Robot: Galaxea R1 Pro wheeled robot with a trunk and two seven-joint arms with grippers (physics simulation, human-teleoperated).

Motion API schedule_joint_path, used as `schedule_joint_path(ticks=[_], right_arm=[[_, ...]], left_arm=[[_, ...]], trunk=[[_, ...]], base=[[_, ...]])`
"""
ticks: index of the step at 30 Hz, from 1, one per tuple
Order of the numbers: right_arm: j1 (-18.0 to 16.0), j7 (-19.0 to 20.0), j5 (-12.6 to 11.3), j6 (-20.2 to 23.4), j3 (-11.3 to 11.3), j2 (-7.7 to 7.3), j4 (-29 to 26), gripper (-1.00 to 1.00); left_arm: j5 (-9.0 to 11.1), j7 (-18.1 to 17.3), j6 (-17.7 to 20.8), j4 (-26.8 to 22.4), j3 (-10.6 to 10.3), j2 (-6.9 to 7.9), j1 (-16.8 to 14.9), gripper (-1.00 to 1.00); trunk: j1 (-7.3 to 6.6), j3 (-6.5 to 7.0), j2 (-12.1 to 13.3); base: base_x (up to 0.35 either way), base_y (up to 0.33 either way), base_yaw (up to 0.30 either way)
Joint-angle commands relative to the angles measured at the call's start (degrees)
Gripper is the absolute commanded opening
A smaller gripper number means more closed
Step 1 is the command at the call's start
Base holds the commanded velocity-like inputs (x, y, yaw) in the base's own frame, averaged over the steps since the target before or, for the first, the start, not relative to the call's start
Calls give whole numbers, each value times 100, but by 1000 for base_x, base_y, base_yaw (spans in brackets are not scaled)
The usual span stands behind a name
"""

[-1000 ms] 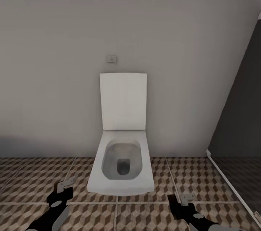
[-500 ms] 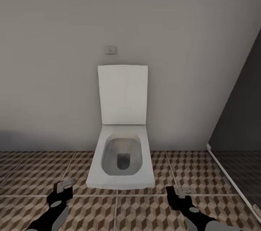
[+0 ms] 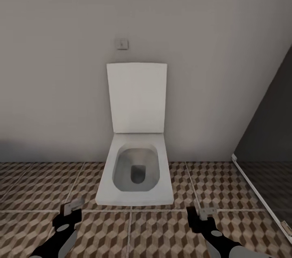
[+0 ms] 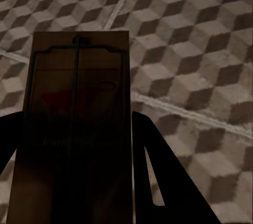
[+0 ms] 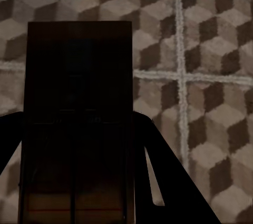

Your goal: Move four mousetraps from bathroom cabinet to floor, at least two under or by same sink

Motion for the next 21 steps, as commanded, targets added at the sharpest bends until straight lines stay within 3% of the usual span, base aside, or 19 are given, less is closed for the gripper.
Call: schedule_joint_path(ticks=[1,7,15,21], right_arm=[[-1,-26,-49,-7,50,-4,-6,-100],[-1,-39,-52,-14,50,-16,-6,-100],[-1,-42,-57,-13,50,-33,-6,-100],[-1,-42,-58,-16,50,-34,-6,-100]], left_arm=[[42,50,-18,0,-49,14,-3,-100],[42,62,-24,0,-47,30,-3,-100],[49,44,-88,-6,-51,27,-3,-100],[45,38,-419,-7,-69,25,-3,-100]], trunk=[[1,-28,-4],[16,-161,-12],[16,-161,-12],[16,-161,-12]], base=[[0,0,0],[0,0,0],[0,0,0],[0,0,0]])
